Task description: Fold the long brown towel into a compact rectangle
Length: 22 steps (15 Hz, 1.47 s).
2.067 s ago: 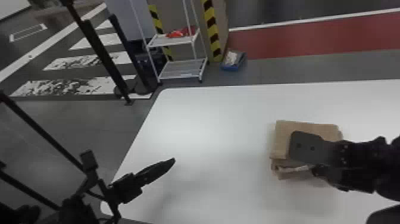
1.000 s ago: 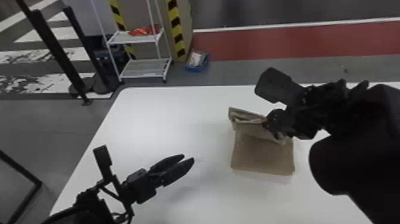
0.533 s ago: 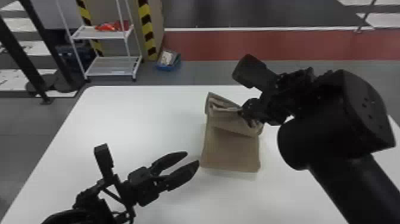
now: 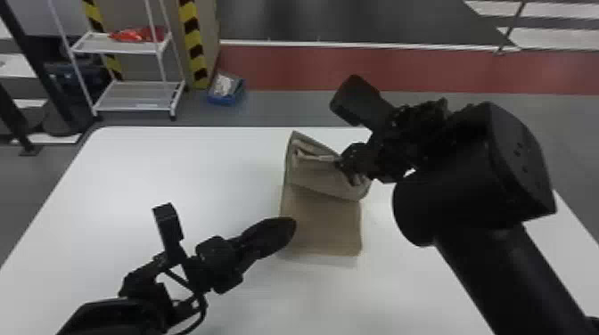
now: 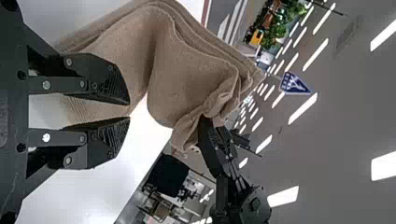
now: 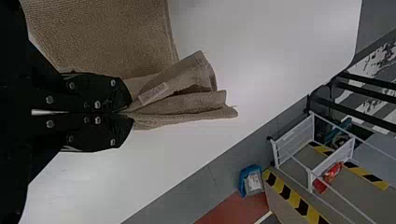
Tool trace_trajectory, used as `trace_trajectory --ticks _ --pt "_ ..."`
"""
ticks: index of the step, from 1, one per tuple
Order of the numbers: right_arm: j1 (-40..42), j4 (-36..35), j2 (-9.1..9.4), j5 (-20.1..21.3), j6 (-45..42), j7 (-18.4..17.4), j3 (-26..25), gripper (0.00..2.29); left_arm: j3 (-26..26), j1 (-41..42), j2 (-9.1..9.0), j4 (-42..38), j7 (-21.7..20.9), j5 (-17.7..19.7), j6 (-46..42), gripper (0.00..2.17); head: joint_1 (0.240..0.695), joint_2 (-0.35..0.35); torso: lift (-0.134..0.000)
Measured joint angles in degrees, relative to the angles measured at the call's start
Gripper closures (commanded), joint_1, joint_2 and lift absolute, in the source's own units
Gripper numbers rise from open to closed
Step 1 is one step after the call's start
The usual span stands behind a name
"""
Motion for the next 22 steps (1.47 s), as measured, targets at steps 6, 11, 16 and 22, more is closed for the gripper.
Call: trace_trajectory --ticks 6,11,16,22 --pt "-0.55 0.26 -1.08 -0.28 -0.34 0.71 -0.74 1.38 -5.0 -0.42 0.0 2.88 1.63 -2.12 -5.2 2.15 0.695 -0.109 -0.124" --pt "-2.17 2.45 -0.91 -1.74 -0.78 0.07 -1.82 1.38 -8.13 -2.35 0.0 5.92 3.47 -2.23 -8.56 2.15 0.695 -0.137 -0.124" --pt "-2.51 3.18 -0.16 -2.03 -1.05 0.07 -2.51 1.38 -9.77 -4.72 0.0 9.89 6.46 -6.74 -11.86 2.15 0.695 -0.14 -0.124" --pt "-4.29 7.37 0.18 -3.5 -3.8 -1.04 -3.99 1.38 -10.14 -4.96 0.0 10.91 7.33 -13.71 -8.03 2.15 0.695 -0.144 -0.124"
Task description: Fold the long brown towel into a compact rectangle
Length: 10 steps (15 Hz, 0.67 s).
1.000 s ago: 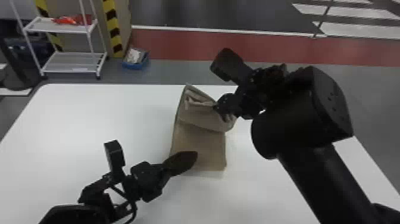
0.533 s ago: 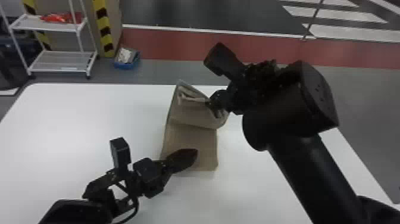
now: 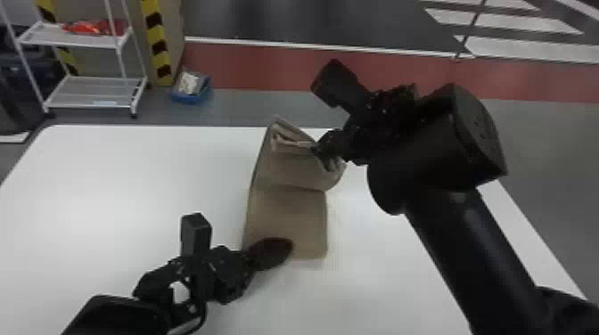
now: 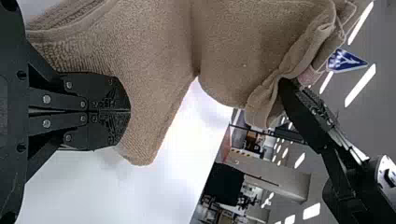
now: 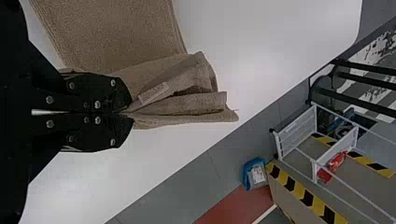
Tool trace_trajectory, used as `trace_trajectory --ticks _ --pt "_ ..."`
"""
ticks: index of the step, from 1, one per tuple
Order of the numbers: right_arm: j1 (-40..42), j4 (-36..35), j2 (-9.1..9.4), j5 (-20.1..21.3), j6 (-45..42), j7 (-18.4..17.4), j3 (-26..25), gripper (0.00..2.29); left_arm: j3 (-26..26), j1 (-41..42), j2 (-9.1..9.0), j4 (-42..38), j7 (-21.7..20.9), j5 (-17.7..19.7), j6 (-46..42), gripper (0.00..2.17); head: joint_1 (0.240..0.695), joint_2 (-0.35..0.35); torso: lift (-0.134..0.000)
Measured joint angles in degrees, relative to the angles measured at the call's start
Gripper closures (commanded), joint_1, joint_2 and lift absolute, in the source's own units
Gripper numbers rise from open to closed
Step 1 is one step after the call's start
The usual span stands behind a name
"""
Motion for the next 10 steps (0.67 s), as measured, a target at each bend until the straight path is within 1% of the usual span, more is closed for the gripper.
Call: trace_trajectory --ticks 3,7,10 --pt "-2.87 5.73 0.14 -0.32 -2.54 -1.33 -0.54 1.38 -0.02 0.21 -0.01 -0.77 -1.46 -1.54 3.19 2.15 0.695 -0.157 -0.124" --pt "-5.48 12.26 1.05 -0.18 -6.29 -3.19 -1.75 1.38 0.26 0.99 -0.01 -2.8 -3.42 -2.41 6.39 2.15 0.695 -0.17 -0.124" --pt "-6.87 16.41 1.37 0.38 -9.57 -5.19 -2.03 1.38 0.66 1.38 0.0 -3.88 -4.59 -3.05 7.7 2.15 0.695 -0.176 -0.124"
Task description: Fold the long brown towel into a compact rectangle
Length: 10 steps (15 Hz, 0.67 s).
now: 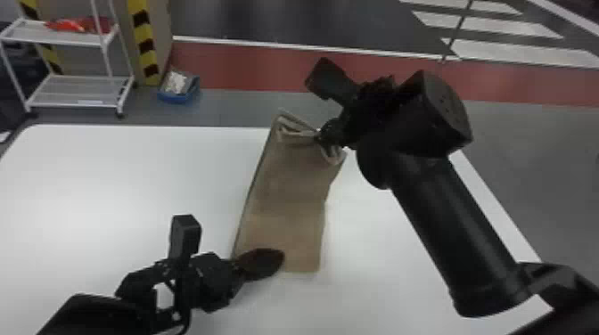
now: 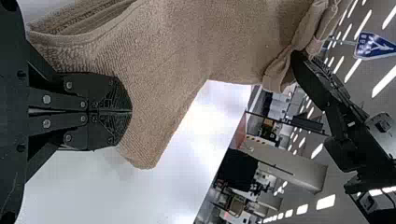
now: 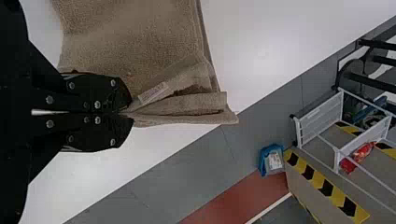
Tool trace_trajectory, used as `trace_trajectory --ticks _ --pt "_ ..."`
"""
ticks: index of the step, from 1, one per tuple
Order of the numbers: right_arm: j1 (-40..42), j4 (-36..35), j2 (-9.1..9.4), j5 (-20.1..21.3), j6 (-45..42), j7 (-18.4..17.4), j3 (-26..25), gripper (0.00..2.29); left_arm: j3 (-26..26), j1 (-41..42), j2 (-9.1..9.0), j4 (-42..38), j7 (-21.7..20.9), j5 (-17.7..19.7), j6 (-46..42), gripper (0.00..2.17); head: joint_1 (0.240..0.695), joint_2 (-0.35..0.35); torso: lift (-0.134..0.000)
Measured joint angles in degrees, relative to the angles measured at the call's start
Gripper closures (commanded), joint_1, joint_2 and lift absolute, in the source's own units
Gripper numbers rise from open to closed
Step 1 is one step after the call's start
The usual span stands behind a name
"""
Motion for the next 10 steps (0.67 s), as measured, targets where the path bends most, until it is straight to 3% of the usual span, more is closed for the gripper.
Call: trace_trajectory --ticks 4,7,10 --pt "-0.73 2.05 0.91 -0.13 -2.35 -0.15 0.01 1.38 0.47 0.04 0.0 -0.49 -1.14 -0.42 0.94 2.15 0.695 -0.167 -0.124" --pt "0.53 -1.55 0.78 -0.6 -1.1 3.06 0.57 1.38 0.59 0.01 0.0 -0.52 -1.16 -0.44 1.17 2.15 0.695 -0.148 -0.124" --pt "3.43 -7.96 -0.64 -1.02 2.78 6.75 3.05 1.38 0.27 -0.33 0.0 -0.52 -1.15 -0.6 1.35 2.15 0.695 -0.134 -0.124"
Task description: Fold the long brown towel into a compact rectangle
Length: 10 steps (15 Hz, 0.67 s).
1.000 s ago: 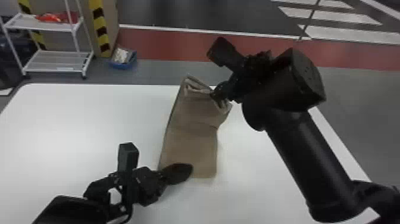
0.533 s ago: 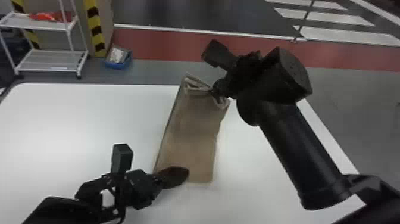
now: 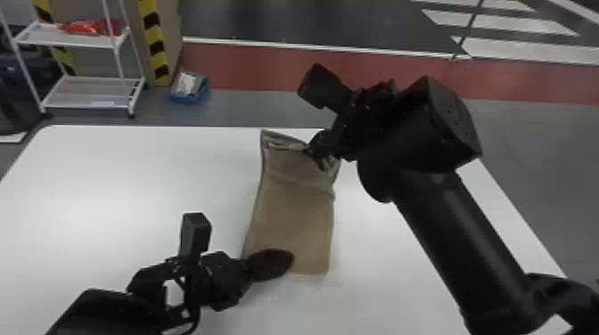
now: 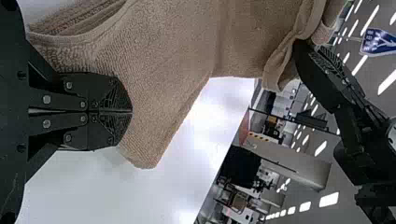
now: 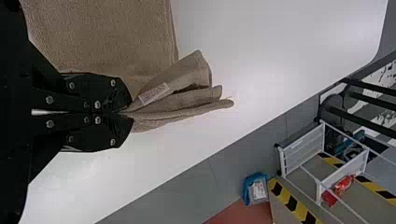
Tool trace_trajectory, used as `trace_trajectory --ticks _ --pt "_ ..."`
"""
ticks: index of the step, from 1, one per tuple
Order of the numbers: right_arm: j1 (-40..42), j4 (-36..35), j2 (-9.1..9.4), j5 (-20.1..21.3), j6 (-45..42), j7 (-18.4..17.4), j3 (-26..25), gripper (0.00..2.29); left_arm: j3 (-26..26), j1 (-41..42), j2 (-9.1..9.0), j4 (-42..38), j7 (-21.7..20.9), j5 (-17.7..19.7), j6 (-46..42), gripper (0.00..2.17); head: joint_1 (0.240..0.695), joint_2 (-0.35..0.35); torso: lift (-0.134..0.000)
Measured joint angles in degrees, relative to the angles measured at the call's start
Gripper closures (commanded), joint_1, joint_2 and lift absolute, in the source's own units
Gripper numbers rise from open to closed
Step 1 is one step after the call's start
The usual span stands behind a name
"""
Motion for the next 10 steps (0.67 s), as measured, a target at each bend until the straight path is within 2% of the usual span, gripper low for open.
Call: trace_trajectory --ticks 3,10 --pt "3.33 -4.75 -1.53 0.11 3.09 2.18 2.11 1.38 -0.49 -0.08 0.0 0.0 0.01 -0.19 0.3 2.15 0.695 -0.134 -0.124" --pt "6.61 -9.34 -2.27 0.7 5.97 8.12 5.61 1.38 -0.75 0.3 0.0 -1.24 0.0 -0.27 1.87 2.15 0.695 -0.11 -0.124"
